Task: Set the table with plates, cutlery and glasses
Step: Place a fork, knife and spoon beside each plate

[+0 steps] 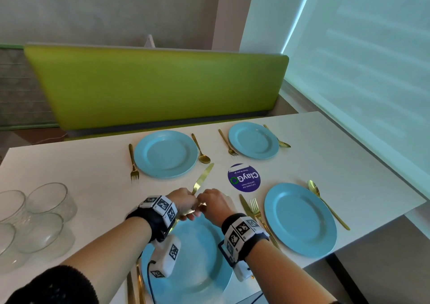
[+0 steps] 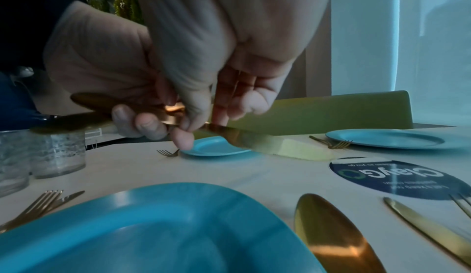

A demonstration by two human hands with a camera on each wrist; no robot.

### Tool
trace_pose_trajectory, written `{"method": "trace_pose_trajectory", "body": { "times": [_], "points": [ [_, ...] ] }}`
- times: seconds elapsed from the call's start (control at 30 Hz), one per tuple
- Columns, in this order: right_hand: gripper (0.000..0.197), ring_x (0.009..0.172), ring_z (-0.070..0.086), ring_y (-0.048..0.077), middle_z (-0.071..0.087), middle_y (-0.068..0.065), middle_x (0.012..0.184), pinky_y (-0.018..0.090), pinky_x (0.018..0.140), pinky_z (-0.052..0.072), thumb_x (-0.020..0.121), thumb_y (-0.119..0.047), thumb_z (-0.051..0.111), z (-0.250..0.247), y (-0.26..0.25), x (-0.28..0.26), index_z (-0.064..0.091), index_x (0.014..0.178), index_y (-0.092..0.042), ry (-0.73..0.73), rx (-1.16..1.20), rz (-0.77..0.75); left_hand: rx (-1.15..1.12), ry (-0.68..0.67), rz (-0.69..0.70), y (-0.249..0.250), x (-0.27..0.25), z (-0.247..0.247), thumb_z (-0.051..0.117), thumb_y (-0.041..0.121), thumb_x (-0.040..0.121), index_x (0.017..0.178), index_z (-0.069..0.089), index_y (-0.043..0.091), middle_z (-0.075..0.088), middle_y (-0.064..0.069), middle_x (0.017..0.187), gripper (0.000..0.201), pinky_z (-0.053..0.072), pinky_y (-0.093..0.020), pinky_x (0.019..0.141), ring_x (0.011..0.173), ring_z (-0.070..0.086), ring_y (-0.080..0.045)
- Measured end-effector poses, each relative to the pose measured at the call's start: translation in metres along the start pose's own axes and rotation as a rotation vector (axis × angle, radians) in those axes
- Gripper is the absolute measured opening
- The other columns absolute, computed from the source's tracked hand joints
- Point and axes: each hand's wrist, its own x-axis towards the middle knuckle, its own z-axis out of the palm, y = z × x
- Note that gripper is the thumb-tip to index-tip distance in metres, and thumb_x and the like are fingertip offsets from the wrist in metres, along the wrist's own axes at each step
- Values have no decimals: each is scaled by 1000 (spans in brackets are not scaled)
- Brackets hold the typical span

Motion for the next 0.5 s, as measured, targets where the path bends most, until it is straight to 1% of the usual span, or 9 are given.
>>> {"method": "trace_pose_trajectory", "body": {
  "times": [0.07, 0.17, 0.23, 0.3, 0.33, 0.4, 0.43, 0.47, 0.5],
  "points": [
    [23, 108, 54, 24, 63, 9, 108, 33, 82, 45, 91, -14, 51, -2, -6, 3, 66, 108, -12, 20, -7, -4, -8, 4, 9, -1, -2, -10, 47, 6, 82, 73, 59, 4, 65, -8, 67, 16, 37, -18, 45, 49, 56, -16],
    [20, 106, 55, 24, 64, 8, 106, 32, 78, 44, 91, -18, 55, -4, -14, 8, 69, 105, -14, 50, 13, 8, -111, 51, 23, -3, 1, -26, 35, 4, 89, 86, 48, 0, 65, -15, 72, 15, 43, -20, 43, 51, 60, -22],
    [19, 106, 55, 25, 64, 8, 105, 32, 77, 44, 90, -18, 56, -6, -17, 14, 70, 103, -15, 65, 12, 18, -206, 87, 29, -4, 4, -36, 33, 6, 94, 97, 43, -2, 65, -17, 71, 13, 46, -21, 42, 51, 60, -25],
    [19, 105, 56, 24, 64, 7, 103, 30, 76, 43, 90, -20, 56, -11, -12, 17, 70, 102, -15, 99, 13, 43, -279, 134, 27, -1, 6, -41, 33, 6, 96, 104, 40, -1, 63, -15, 69, 13, 46, -20, 39, 44, 59, -23],
    [19, 104, 56, 23, 64, 6, 103, 29, 75, 42, 90, -21, 56, -14, -9, 20, 70, 101, -15, 114, 9, 62, -306, 159, 26, -1, 8, -45, 32, 5, 97, 102, 40, -1, 60, -14, 69, 11, 44, -18, 36, 36, 58, -19],
    [18, 102, 57, 22, 64, 5, 104, 28, 75, 43, 91, -22, 57, -22, -1, 26, 70, 101, -16, 126, 12, 124, -337, 202, 29, 0, 11, -53, 30, 3, 98, 89, 41, 1, 54, -13, 68, 15, 40, -18, 36, 24, 51, -11],
    [17, 101, 58, 22, 64, 4, 104, 28, 75, 44, 91, -22, 57, -27, 5, 30, 70, 100, -16, 130, 24, 162, -345, 221, 29, 1, 14, -57, 29, 3, 98, 84, 41, 3, 52, -12, 67, 19, 39, -20, 39, 23, 50, -10],
    [16, 100, 59, 23, 64, 4, 104, 28, 74, 44, 90, -22, 58, -32, 12, 35, 70, 99, -16, 133, 36, 206, -351, 236, 30, 2, 18, -61, 28, 3, 98, 84, 41, 4, 51, -11, 67, 19, 38, -23, 43, 26, 51, -10],
    [15, 99, 60, 24, 64, 4, 103, 28, 74, 45, 90, -22, 59, -38, 19, 39, 70, 98, -17, 138, 43, 255, -352, 246, 38, 3, 20, -63, 29, 4, 98, 90, 41, 3, 51, -10, 67, 15, 38, -24, 45, 33, 54, -13]
  ]
}}
